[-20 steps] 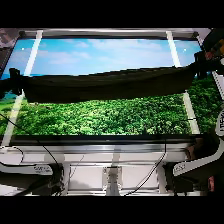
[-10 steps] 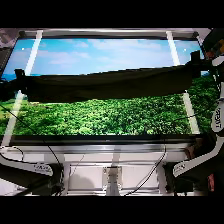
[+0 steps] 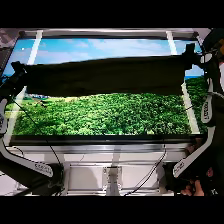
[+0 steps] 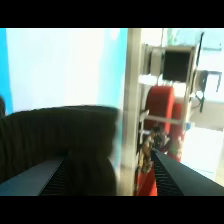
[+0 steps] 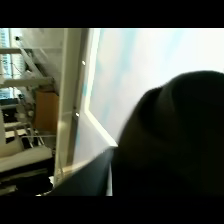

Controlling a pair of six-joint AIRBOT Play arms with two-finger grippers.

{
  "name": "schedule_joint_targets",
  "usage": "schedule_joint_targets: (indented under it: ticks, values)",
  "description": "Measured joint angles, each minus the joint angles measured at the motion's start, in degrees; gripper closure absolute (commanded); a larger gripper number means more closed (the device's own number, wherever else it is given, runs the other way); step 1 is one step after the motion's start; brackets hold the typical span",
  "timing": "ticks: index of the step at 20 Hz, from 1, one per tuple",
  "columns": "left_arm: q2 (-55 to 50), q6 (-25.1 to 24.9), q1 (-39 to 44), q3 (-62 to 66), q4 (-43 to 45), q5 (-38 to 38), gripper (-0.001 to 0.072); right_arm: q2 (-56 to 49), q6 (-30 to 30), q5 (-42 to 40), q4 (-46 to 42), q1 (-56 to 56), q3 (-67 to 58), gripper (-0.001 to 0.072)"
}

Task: Fold the clothes and pants, and hang the long-sleeved shirts on hangers.

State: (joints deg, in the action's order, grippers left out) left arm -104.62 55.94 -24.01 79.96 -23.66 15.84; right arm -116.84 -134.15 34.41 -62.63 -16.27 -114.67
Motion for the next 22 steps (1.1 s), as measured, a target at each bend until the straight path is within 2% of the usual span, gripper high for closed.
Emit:
schedule_joint_targets:
  ticks: [2,6,9,10,12,13,15,17,18,19,20,21,22]
  values:
    - [-2.6,-2.4,0.3,3.0,-3.0,-0.5,0.0154,-1.8,0.7,-0.2,0.5,0.1,-2.1,0.0361]
    - [-5.8,-4.4,0.5,6.2,-5.7,-0.5,0.0154,-3.1,4.4,2.0,1.4,-0.3,-3.6,0.0361]
    - [-6.5,-5.0,-0.8,7.0,-6.4,3.4,0.0158,-2.2,9.0,5.1,3.0,-0.8,-4.1,0.0365]
    - [-6.7,-5.3,-1.7,7.1,-6.5,6.3,0.0209,-1.4,11.0,6.2,3.5,-1.2,-4.2,0.0408]
    - [-6.8,-7.3,-3.8,7.3,-6.6,13.0,0.0444,0.6,15.2,9.4,4.3,-2.1,-4.2,0.0614]
    - [-6.8,-8.4,-4.9,7.4,-6.6,16.9,0.0473,1.9,17.8,11.6,4.7,-2.7,-4.3,0.0689]
    - [-6.8,-9.9,-7.0,7.4,-6.6,25.6,0.0473,4.2,22.4,17.3,5.2,-3.8,-4.3,0.0691]
    - [-6.3,-10.1,-8.9,7.5,-5.8,32.5,0.0589,6.3,26.4,23.8,5.7,-4.8,-4.3,0.0691]
    - [-5.8,-9.9,-9.4,7.5,-4.4,34.9,0.0597,6.9,28.1,27.3,6.3,-5.4,-4.3,0.0691]
    - [-5.2,-9.5,-9.8,7.5,-1.8,36.9,0.0597,7.3,29.8,30.8,6.9,-5.9,-4.2,0.0686]
    - [-4.4,-9.2,-10.1,7.5,1.2,38.2,0.0584,7.6,31.4,34.8,7.6,-6.7,-3.6,0.0625]
    - [-3.6,-8.0,-10.2,7.5,5.0,39.2,0.0490,7.9,32.5,37.9,8.1,-7.4,-2.7,0.0468]
    - [-2.9,-6.4,-10.3,7.5,9.2,39.9,0.0442,8.0,33.3,40.9,8.2,-7.9,-1.4,0.0310]
